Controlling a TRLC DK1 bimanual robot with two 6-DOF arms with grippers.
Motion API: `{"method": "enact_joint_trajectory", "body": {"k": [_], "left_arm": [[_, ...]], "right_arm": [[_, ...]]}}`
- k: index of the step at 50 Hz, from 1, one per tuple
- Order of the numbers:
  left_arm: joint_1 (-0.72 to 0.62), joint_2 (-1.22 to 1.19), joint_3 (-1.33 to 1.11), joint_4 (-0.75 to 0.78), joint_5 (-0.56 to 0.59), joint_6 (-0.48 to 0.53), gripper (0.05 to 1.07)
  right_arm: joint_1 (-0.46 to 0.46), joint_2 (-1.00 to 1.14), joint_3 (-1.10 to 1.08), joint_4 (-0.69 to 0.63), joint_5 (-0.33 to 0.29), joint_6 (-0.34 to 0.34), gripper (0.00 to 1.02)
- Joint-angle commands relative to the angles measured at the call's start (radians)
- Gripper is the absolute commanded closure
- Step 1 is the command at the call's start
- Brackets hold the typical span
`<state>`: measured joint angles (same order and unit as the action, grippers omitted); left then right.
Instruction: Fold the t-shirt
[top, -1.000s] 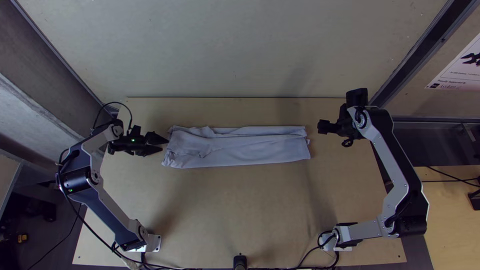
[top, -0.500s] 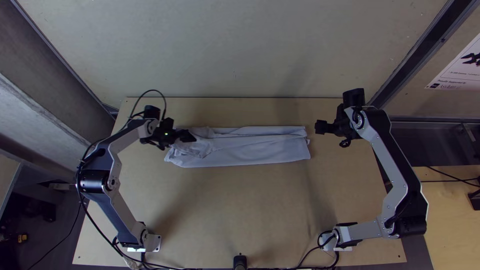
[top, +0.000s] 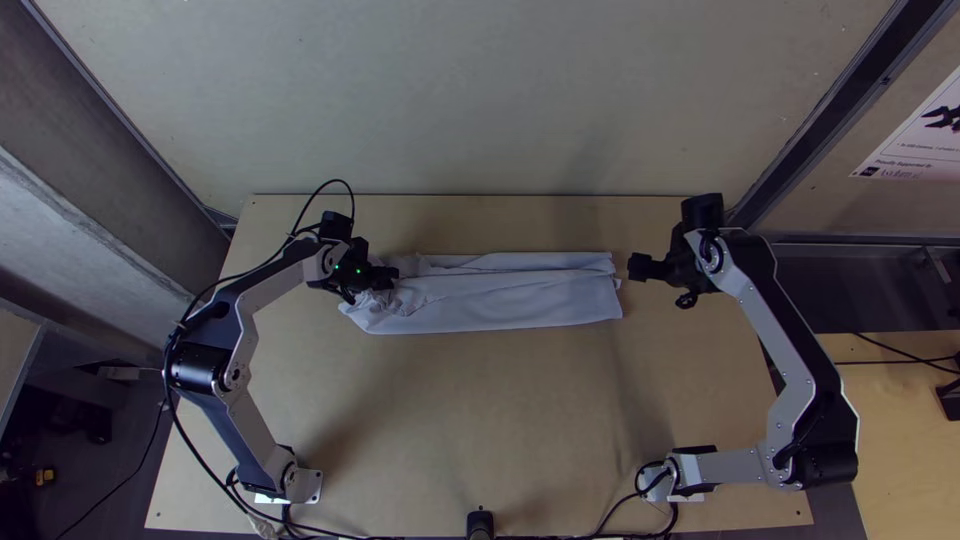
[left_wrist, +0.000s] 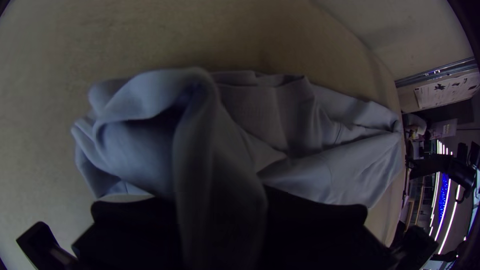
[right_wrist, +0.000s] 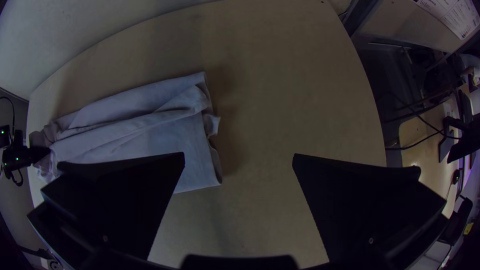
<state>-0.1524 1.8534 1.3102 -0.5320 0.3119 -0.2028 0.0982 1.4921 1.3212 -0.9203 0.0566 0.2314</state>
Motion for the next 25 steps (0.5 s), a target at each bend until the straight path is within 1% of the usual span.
{"method": "enact_joint_trajectory", "body": {"k": [1, 8, 17, 25], "left_arm": [[0.014, -0.033, -0.058, -0.065, -0.056, -0.004, 1.04], [0.100, -0.069, -0.026, -0.125, -0.074, 0.055, 1.04], [0.235, -0.076, 0.043, -0.212, -0.143, 0.213, 1.04], [0.389, -0.074, 0.109, -0.249, -0.175, 0.352, 1.04]], "right_arm": [[0.026, -0.027, -0.036, 0.015, 0.006, 0.032, 0.03], [0.031, -0.035, -0.050, 0.037, 0.006, 0.045, 0.03], [0.029, -0.035, -0.045, 0.049, 0.006, 0.046, 0.03], [0.023, -0.038, -0.039, 0.051, 0.008, 0.043, 0.03]]}}
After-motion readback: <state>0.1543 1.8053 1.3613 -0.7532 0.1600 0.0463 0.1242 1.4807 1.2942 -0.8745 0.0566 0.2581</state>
